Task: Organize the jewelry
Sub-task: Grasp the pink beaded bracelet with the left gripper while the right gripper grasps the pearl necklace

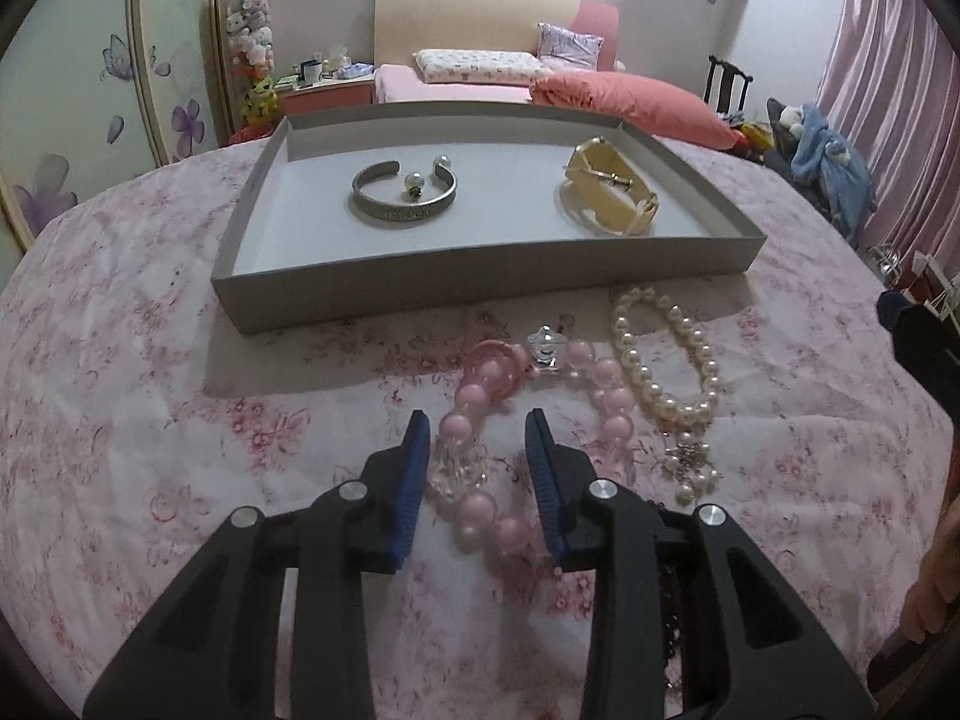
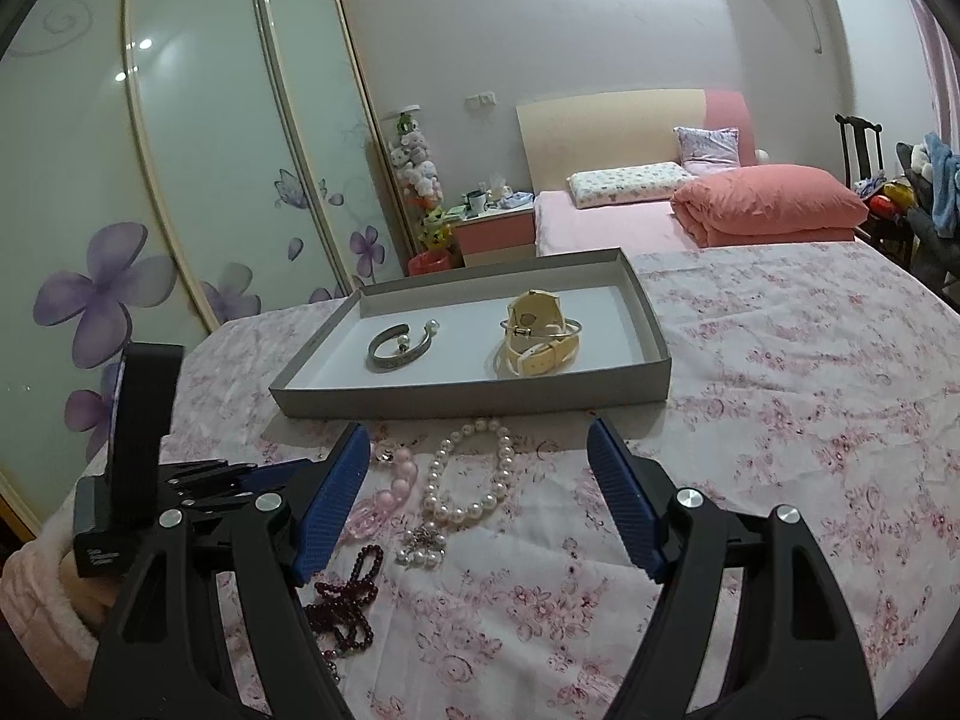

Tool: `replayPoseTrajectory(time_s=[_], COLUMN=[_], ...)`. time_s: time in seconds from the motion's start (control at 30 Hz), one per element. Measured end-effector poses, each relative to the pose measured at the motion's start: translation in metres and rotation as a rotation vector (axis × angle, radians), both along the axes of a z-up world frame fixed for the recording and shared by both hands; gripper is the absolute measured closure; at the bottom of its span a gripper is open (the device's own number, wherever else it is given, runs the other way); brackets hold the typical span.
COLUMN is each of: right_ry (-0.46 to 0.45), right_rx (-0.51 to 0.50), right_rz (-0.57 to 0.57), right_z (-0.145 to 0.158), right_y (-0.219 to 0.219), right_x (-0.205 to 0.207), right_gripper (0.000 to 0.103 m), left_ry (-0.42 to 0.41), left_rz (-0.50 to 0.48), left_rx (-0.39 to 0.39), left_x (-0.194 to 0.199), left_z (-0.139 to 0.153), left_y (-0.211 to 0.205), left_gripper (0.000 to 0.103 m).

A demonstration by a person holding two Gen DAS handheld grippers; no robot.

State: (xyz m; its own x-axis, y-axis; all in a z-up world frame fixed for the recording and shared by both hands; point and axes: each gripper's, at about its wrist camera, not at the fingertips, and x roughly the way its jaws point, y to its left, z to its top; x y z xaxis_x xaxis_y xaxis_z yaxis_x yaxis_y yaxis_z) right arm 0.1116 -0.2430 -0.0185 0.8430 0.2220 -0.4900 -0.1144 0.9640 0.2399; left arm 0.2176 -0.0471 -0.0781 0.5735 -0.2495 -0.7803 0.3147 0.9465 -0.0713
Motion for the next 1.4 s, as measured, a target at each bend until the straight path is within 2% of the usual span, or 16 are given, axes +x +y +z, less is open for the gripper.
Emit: replayPoseTrajectory(time_s=[0.07,0.13,0.2,0.33,0.5,0.6,0.67,0.8,0.87,0.97,1.1,1.17,1.4], right_ry=[0.006,0.011,0.016,0.028,0.058,0.094,0.128,0.211,0.252,0.279,0.317,0.341,0.331], right_rx=[0.004,0.007,0.006,-0.008,-0.041,-0.073,-0.101,-0.132,-0.135,-0.160,-0.181,-0.186,-0.217], right_rz=[-0.004,-0.005,-0.004,0.002,-0.001,-0.009,-0.005,0.013,0.017,0.011,0.014,0.011,-0.007], right_z=[-0.002,-0.004,-0.005,-0.009,-0.013,-0.018,-0.024,-0.039,-0.045,-0.048,-0.051,-0.054,-0.055], right_y=[-0.002,-0.001,0.000,0.002,0.004,0.004,0.007,0.015,0.019,0.025,0.032,0.034,0.035], right_x=[0.002,0.002,0.003,0.007,0.013,0.020,0.028,0.047,0.056,0.067,0.083,0.088,0.087], right_gripper=[0.028,0.028,0.028,0.028,0.030,0.039,0.049,0.058,0.065,0.068,0.073,0.078,0.090], left_ry=[-0.005,-0.008,-0.016,-0.018,-0.018,-0.017,-0.021,-0.023,-0.023,-0.027,-0.022,-0.022,-0.022], left_rz=[-0.003,0.005,0.009,0.012,0.070,0.144,0.199,0.233,0.232,0.230,0.230,0.230,0.230], left_rx=[0.015,0.029,0.049,0.052,0.087,0.105,0.115,0.107,0.105,0.123,0.103,0.103,0.105], left_x=[0.002,0.004,0.004,0.002,0.002,0.003,0.003,0.001,0.000,-0.002,-0.002,-0.002,-0.002], left_z=[0.000,0.000,-0.001,-0.001,0.000,0.001,0.001,0.002,0.002,0.003,0.003,0.004,0.004], left_y=[-0.002,-0.003,-0.004,-0.001,0.021,0.052,0.074,0.096,0.098,0.096,0.098,0.098,0.098], left_gripper=[0.073,0.082,0.087,0.088,0.088,0.088,0.088,0.087,0.087,0.087,0.087,0.087,0.087])
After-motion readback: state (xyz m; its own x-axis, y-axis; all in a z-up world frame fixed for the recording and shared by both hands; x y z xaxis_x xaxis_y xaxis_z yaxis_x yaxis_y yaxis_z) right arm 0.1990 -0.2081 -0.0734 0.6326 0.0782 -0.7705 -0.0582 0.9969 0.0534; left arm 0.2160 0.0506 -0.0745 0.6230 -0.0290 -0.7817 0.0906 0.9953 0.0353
